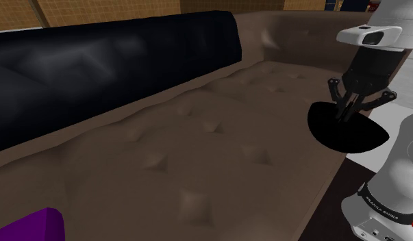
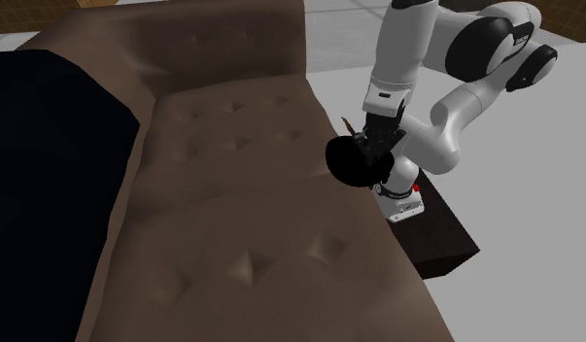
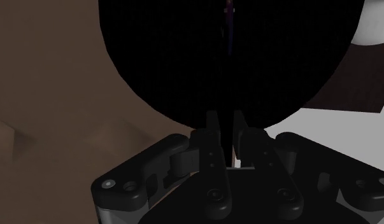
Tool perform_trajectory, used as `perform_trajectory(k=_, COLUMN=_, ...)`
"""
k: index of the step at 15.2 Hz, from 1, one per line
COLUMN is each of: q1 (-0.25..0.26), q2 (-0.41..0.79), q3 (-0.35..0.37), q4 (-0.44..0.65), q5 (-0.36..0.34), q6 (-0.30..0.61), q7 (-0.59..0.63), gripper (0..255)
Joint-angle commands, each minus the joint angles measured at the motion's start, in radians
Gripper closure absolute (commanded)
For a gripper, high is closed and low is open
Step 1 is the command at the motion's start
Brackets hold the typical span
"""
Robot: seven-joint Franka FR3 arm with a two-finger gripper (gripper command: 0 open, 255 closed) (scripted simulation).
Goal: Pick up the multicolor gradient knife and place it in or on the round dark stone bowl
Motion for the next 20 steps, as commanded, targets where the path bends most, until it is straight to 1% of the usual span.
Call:
perform_trajectory(k=1, q1=-0.001, q2=-0.012, q3=-0.002, q4=-0.033, q5=-0.001, q6=0.022, q7=-0.003, gripper=255)
perform_trajectory(k=9, q1=-0.002, q2=-0.015, q3=-0.002, q4=-0.043, q5=-0.002, q6=0.028, q7=-0.004, gripper=255)
perform_trajectory(k=10, q1=-0.002, q2=-0.015, q3=-0.002, q4=-0.043, q5=-0.002, q6=0.028, q7=-0.004, gripper=0)
perform_trajectory(k=15, q1=-0.002, q2=-0.015, q3=-0.002, q4=-0.043, q5=-0.002, q6=0.028, q7=-0.004, gripper=0)
perform_trajectory(k=19, q1=-0.001, q2=0.036, q3=-0.012, q4=0.105, q5=-0.01, q6=-0.07, q7=-0.004, gripper=0)
perform_trajectory(k=20, q1=-0.001, q2=0.036, q3=-0.012, q4=0.105, q5=-0.01, q6=-0.07, q7=-0.004, gripper=0)
